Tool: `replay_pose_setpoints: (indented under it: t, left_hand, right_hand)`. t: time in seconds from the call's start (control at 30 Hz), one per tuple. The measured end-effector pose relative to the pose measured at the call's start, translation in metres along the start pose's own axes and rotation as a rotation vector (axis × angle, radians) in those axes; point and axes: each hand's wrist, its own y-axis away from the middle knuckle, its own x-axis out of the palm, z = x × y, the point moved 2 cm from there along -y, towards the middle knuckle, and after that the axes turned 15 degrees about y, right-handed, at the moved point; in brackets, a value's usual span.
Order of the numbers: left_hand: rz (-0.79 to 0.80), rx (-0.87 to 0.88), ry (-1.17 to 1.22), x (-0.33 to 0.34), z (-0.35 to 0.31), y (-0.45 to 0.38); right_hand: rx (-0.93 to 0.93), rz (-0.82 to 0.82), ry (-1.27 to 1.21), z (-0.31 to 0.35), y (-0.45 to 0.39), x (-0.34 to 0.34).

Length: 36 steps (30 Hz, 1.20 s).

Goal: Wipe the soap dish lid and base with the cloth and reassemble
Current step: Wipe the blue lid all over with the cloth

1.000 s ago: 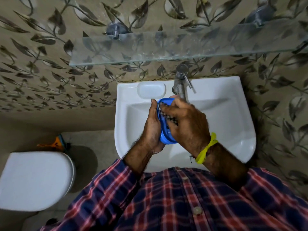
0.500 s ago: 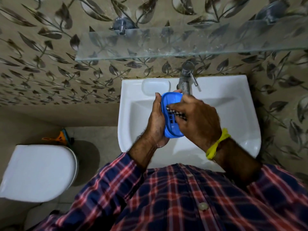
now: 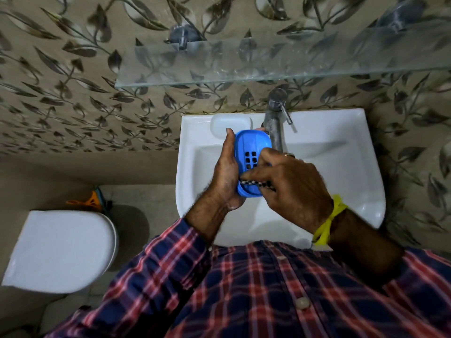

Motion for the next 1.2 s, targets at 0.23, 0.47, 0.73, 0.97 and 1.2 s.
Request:
replay_pose_setpoints:
  t: [0.23, 0.47, 0.73, 0.97, 1.2]
  left_hand:
    - [0.005, -0.041, -0.014, 0.005, -0.006, 0.005]
    - [0.028, -0.092, 0.016, 0.004, -0.001, 0.009]
    - [0.018, -0.089, 0.015, 0.000, -0.007, 0.011]
    - [0.003, -0.088, -0.081, 0.001, -0.008, 0.013]
    - [-0.020, -0.036, -0.014, 0.001, -0.011, 0.016]
  right_hand:
    - [-0.029, -0.019, 0.061, -0.004, 0.006, -0.006]
    - [-0.161, 0.020, 0.223, -0.004, 0.019, -0.002]
    - [-0.162, 0.046, 0.247, 0.006, 0.010, -0.001]
    - [-0.246, 0.050, 0.404, 0.008, 0.005, -0.004]
    - [-0.082, -0.088, 0.349, 0.011, 0.009, 0.003]
